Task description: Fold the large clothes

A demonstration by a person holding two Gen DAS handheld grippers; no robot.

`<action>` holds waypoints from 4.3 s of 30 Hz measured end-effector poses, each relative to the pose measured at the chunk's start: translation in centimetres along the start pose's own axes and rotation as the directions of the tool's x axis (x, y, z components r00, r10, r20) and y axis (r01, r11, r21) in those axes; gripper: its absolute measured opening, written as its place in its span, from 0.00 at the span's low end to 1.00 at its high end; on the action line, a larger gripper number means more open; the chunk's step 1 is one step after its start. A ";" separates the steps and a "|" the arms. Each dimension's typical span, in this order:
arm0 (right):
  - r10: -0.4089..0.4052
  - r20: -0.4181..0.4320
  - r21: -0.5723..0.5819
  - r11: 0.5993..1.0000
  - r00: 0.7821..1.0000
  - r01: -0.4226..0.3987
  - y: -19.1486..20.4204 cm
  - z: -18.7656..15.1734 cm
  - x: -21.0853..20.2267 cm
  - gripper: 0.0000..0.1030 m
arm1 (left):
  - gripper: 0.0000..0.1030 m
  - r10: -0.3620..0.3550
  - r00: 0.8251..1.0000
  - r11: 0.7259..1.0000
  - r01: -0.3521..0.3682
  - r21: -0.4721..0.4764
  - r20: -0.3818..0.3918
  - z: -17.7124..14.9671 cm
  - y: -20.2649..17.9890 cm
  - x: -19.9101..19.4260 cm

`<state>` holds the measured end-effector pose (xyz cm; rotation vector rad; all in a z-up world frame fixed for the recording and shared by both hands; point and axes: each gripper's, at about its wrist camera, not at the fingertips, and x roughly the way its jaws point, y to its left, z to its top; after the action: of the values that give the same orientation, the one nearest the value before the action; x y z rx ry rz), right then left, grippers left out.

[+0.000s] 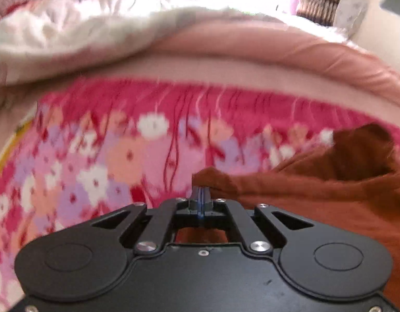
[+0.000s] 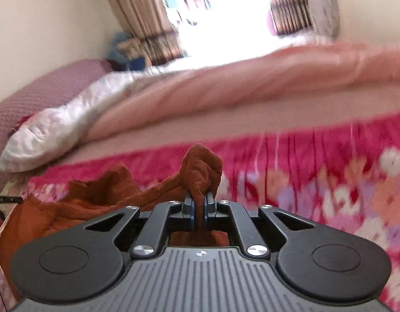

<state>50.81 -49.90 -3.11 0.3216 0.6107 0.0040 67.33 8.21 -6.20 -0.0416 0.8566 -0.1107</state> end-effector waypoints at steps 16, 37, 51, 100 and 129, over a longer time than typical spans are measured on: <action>-0.166 0.063 -0.077 0.982 0.984 0.171 3.5 -1.5 -4.4 0.35 | 0.20 -0.130 0.980 0.988 0.116 0.098 0.150 0.3 -7.2 -12.2; -0.049 0.189 -0.228 0.969 0.981 0.092 20.0 -11.3 2.2 0.14 | 0.45 0.065 0.973 0.994 -0.083 0.070 0.223 -10.4 -21.6 -2.0; -0.319 0.151 0.005 0.947 0.936 0.322 7.5 -9.7 -0.3 0.00 | 0.05 0.213 0.967 0.961 -0.181 -0.207 0.143 -7.3 -7.6 -1.0; -0.228 0.285 0.364 0.924 0.931 0.115 7.4 -19.2 -15.6 0.70 | 0.79 0.019 0.940 0.998 0.000 -0.058 0.341 -18.5 -9.3 -15.9; -0.067 0.192 0.604 0.795 0.979 -0.064 5.8 -22.1 -11.2 0.69 | 0.86 0.005 0.993 0.990 -0.022 0.141 0.119 -18.6 -17.5 -7.8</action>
<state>29.71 -38.99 -12.15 0.9423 0.3903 -0.2326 46.76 -8.17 -11.09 0.0910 0.7282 -0.1548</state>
